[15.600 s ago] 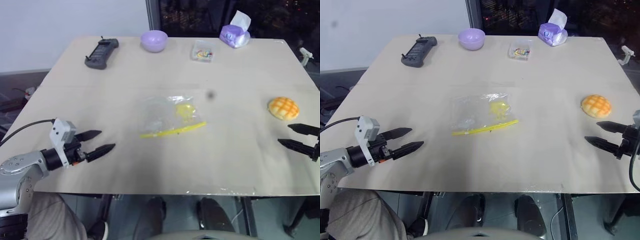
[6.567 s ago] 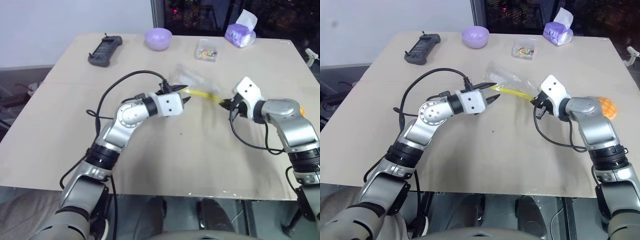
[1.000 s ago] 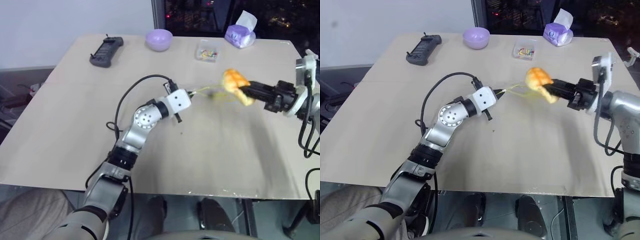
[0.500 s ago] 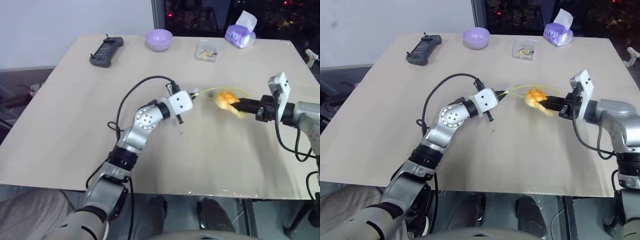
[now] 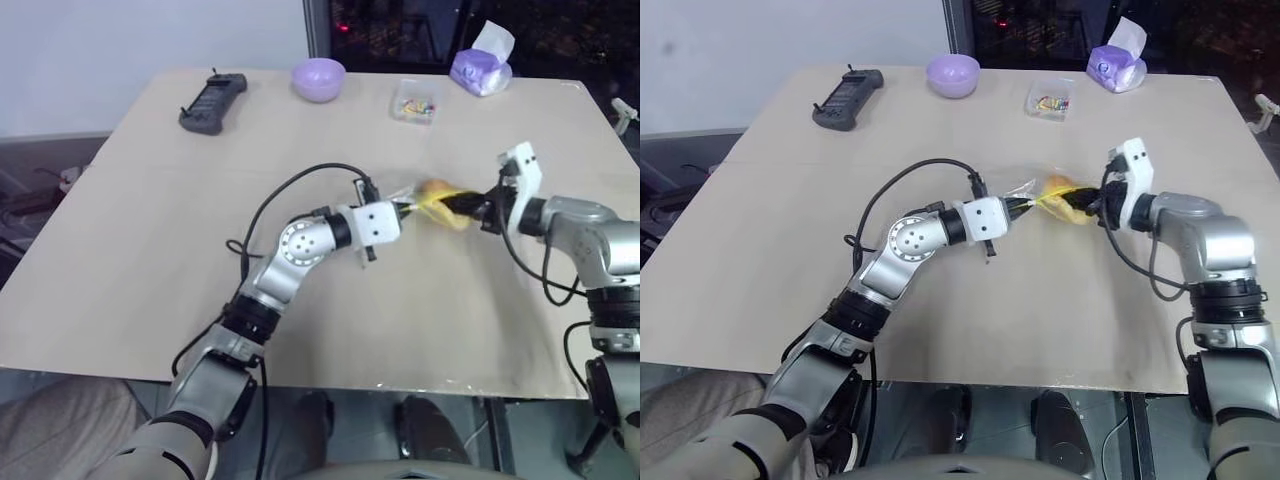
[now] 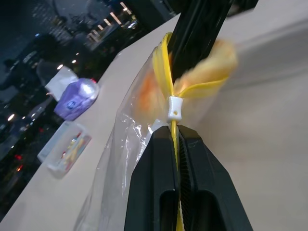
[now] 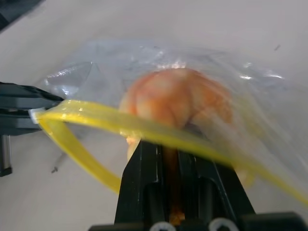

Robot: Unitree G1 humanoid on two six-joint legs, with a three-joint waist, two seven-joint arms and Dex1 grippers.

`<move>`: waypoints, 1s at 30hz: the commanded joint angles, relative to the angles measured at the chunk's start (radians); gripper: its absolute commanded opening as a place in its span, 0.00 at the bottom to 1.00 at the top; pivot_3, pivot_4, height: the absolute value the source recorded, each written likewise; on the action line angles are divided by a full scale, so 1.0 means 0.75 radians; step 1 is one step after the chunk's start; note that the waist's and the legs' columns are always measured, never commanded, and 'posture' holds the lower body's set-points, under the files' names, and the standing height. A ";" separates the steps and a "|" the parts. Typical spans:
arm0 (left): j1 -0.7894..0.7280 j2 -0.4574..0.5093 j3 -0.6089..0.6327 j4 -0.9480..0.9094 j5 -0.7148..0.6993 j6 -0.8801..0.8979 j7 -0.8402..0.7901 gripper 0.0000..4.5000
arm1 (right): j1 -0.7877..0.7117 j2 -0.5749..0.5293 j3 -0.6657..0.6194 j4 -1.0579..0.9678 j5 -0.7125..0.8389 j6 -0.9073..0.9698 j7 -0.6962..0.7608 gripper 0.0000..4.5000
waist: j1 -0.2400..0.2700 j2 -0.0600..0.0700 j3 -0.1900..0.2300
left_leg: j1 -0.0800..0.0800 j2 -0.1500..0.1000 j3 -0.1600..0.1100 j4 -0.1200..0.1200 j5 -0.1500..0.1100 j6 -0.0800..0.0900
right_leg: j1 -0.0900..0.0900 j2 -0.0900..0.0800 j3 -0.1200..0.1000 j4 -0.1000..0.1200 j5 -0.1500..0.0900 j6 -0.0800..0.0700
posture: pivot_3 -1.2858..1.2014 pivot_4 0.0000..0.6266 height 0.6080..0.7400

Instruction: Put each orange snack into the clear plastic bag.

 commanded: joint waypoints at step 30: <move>0.002 -0.040 0.061 -0.048 -0.043 0.099 0.039 0.00 | 0.333 -0.387 0.086 0.093 -0.512 -0.878 0.191 0.65 | -0.032 0.000 0.000 | 0.001 0.000 0.002 0.000 0.000 0.000 | 0.000 0.000 0.002 0.000 0.000 0.000 | 0.52 0.24 1.00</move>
